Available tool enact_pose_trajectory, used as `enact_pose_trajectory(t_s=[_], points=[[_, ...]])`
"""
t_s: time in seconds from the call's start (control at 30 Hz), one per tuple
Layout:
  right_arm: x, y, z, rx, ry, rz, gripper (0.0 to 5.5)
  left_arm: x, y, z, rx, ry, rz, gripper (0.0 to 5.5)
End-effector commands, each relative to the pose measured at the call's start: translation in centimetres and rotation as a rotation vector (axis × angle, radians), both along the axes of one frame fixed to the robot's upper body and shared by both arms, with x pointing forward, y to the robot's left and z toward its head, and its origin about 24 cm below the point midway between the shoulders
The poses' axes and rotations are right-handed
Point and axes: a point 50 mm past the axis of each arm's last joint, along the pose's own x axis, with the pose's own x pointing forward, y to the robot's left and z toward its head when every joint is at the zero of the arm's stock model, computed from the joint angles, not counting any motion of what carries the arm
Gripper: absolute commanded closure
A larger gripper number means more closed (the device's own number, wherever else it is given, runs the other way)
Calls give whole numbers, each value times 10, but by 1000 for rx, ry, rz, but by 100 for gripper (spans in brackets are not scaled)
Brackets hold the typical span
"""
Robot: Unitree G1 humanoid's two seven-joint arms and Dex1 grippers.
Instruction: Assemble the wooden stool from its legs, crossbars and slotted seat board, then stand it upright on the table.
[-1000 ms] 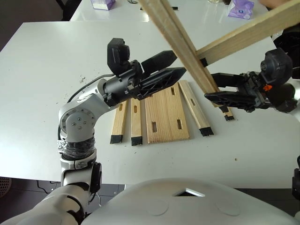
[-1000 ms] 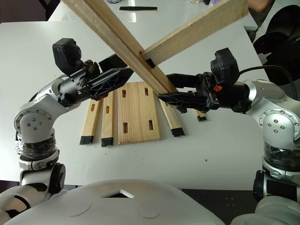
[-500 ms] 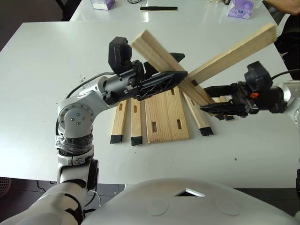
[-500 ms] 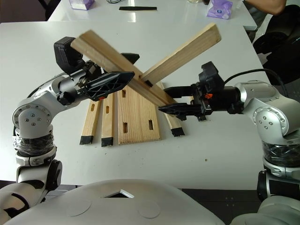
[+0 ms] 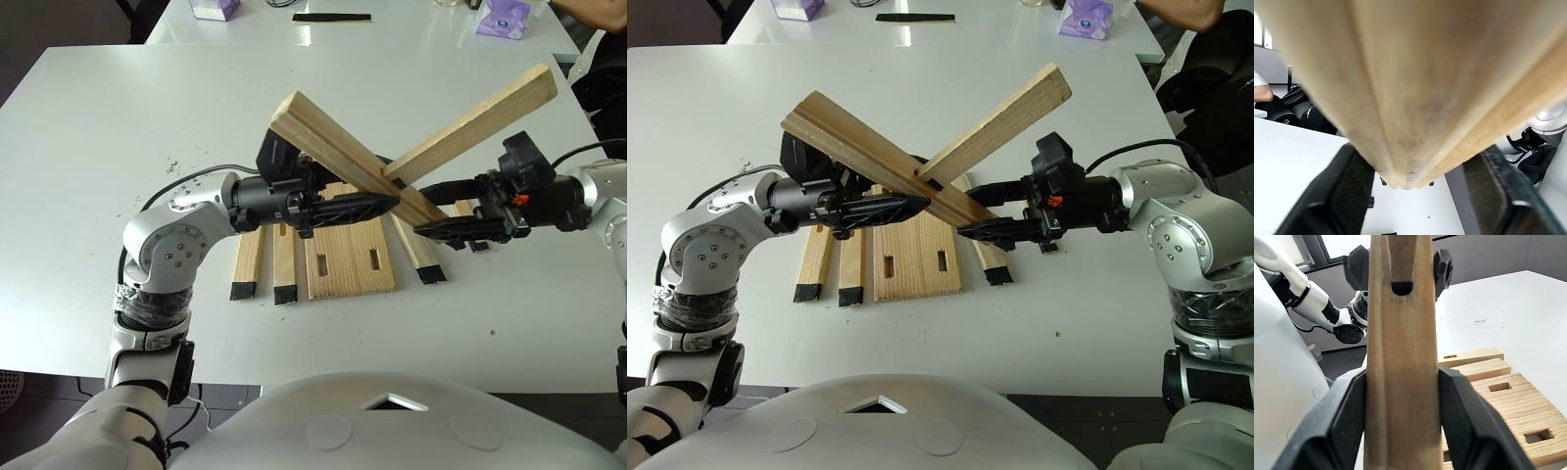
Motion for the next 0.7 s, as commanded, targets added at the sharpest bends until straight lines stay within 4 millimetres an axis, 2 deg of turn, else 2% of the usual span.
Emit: enact_pose_trajectory(t_s=[0.03, 0.3, 0.33, 0.43, 0.5, 0.57, 0.7], points=[[-1, 0, -1, -39, -30, 6, 345, 2, 1, 0, -5, 4, 6, 331], [1, -2, -6, -87, -54, -46, 345, -6, 4, -6, 21, 3, -47, 331], [0, -3, -8, -99, -55, -50, 308, -5, 4, -5, 16, -1, -38, 331], [-4, -10, -21, -158, -53, -99, 275, 4, 11, 3, 0, -23, 0, 332], [-6, -22, -30, -196, -60, -169, 275, 8, 15, 8, 14, -54, 25, 332], [-14, -44, -42, -251, -49, -301, 275, 12, 22, 12, 46, -89, 56, 335], [-41, -75, -46, -282, -23, -461, 275, 0, 47, 9, 170, -108, 94, 336]])
